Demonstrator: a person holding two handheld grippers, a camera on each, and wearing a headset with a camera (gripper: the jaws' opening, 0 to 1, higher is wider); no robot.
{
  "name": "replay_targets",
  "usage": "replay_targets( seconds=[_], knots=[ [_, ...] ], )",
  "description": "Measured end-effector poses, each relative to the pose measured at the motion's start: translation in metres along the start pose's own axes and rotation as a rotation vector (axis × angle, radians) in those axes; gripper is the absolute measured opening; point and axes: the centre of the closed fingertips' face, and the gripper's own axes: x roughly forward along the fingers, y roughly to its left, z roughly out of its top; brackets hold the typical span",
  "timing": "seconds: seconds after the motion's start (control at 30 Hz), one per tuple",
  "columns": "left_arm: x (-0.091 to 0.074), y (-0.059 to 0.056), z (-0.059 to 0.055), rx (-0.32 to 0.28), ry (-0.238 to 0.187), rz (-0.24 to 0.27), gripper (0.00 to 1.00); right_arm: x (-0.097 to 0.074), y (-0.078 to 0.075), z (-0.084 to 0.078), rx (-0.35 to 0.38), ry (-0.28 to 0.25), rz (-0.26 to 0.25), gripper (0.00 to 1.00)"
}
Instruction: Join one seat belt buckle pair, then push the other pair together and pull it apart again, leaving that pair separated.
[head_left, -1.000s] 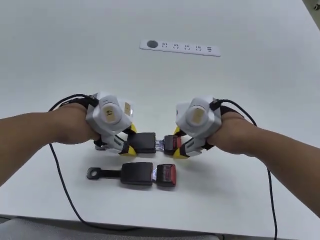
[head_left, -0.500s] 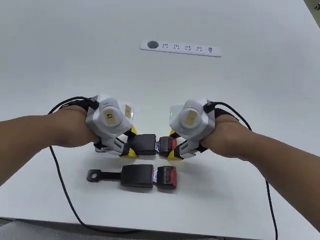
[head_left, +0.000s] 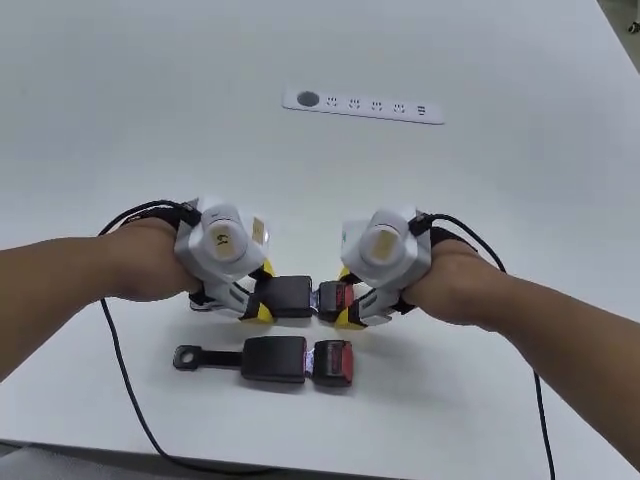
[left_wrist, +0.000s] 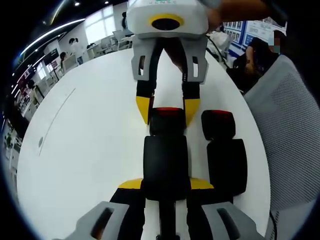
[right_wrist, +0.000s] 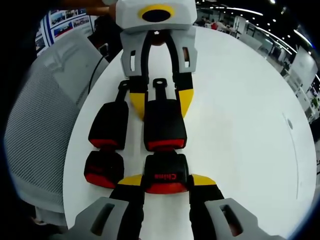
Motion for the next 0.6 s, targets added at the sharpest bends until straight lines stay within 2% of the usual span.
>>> replay_targets(
  seconds=[0.17,0.23,0.6],
  knots=[
    [0.001,0.0018,-0.0022,-0.003,0.003,0.003,0.31,0.0036,-0.0016,-0.0023,-0.003,-0.001,-0.002,0.31],
    [0.0004,0.0002,-0.0006,-0.003,0.005,0.003,0.31,-0.0018,-0.0004,0.001,-0.007,0.002,-0.002,0.31],
    [-0.0003,0.0005,-0.0011,-0.002,0.009,0.003,0.31,-0.0022,0.0004,0.0005,-0.011,0.005,-0.008,0.31]
  ],
)
